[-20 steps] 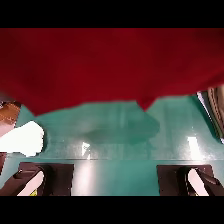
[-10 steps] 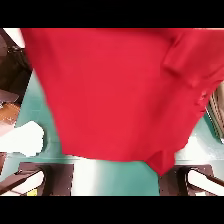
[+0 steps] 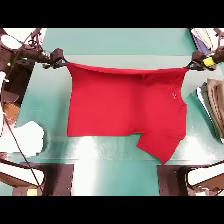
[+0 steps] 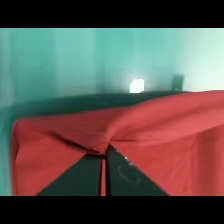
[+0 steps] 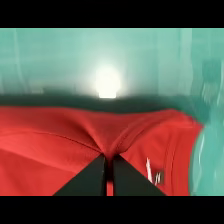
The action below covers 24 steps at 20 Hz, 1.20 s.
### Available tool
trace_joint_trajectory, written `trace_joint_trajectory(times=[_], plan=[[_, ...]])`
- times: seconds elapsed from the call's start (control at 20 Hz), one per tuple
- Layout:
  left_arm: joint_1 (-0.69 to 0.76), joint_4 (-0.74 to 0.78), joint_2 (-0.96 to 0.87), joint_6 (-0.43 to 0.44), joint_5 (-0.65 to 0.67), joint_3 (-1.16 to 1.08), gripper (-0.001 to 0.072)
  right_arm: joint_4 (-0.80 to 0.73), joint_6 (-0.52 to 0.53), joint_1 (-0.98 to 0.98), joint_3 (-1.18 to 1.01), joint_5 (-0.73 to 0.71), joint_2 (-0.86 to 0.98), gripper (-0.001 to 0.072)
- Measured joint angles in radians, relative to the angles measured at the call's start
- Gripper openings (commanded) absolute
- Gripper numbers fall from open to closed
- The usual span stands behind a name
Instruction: Fold the shirts.
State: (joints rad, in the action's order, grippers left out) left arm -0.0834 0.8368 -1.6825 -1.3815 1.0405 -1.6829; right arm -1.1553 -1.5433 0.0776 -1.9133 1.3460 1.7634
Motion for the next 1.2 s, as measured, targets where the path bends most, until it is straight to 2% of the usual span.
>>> trace_joint_trajectory(times=[0.2,0.3,0.45,0.7,1.05,1.1,1.15,1.2], plan=[[0.001,-0.063,-0.036,0.086,-0.072,0.002,0.0023,-0.003,0.039,-0.001,0.0,-0.108,0.021,0.0013],[0.006,-0.049,-0.042,0.111,-0.036,0.002,0.0022,-0.045,0.06,-0.01,0.008,-0.091,0.016,0.0013],[0.047,0.056,-0.047,0.127,0.061,0.003,0.0022,-0.131,0.074,-0.027,0.092,-0.05,-0.032,0.0013],[0.11,0.264,-0.05,0.075,0.154,0.016,0.0023,-0.191,0.083,-0.037,0.333,-0.046,-0.148,0.0014],[0.127,0.329,-0.05,0.024,0.186,0.128,0.0027,-0.206,0.085,-0.04,0.555,-0.12,-0.23,0.0022],[0.127,0.328,-0.05,0.017,0.187,0.138,0.0057,-0.206,0.085,-0.04,0.568,-0.123,-0.233,0.009],[0.127,0.329,-0.05,0.01,0.192,0.145,0.0057,-0.207,0.084,-0.04,0.574,-0.124,-0.235,0.0303],[0.127,0.329,-0.05,0.005,0.2,0.15,0.0058,-0.209,0.081,-0.04,0.576,-0.124,-0.237,0.0439]])
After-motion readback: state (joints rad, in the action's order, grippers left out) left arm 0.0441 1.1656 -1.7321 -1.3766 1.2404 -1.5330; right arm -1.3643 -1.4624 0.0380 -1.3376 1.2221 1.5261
